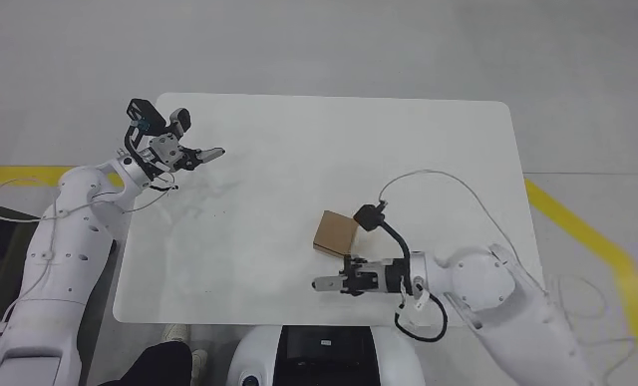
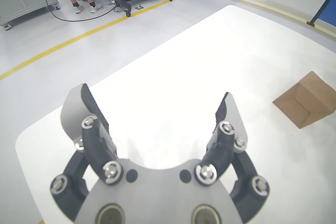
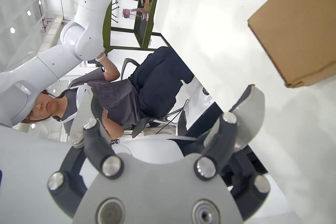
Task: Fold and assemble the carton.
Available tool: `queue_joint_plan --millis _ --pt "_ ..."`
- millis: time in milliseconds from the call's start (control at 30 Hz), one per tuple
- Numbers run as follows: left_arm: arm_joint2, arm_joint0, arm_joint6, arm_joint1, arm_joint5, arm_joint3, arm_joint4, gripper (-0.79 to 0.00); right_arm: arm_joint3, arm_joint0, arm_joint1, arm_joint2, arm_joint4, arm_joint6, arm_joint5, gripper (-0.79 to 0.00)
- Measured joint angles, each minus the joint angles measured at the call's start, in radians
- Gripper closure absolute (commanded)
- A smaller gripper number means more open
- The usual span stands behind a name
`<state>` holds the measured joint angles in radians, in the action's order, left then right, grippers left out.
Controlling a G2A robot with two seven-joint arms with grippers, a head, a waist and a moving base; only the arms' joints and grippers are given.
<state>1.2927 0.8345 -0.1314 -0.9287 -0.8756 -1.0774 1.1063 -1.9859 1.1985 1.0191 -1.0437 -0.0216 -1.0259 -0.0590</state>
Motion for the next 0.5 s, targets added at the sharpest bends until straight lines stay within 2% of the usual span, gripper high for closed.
queue_joint_plan --millis 267,500 --pt "0.0 0.0 0.0 0.0 0.0 0.0 0.0 -0.785 0.111 -0.066 0.029 0.125 -0.046 -0.002 0.006 -0.785" --pt "0.0 0.0 0.0 0.0 0.0 0.0 0.0 -0.785 0.188 -0.09 0.036 0.141 -0.034 0.023 -0.019 -0.785"
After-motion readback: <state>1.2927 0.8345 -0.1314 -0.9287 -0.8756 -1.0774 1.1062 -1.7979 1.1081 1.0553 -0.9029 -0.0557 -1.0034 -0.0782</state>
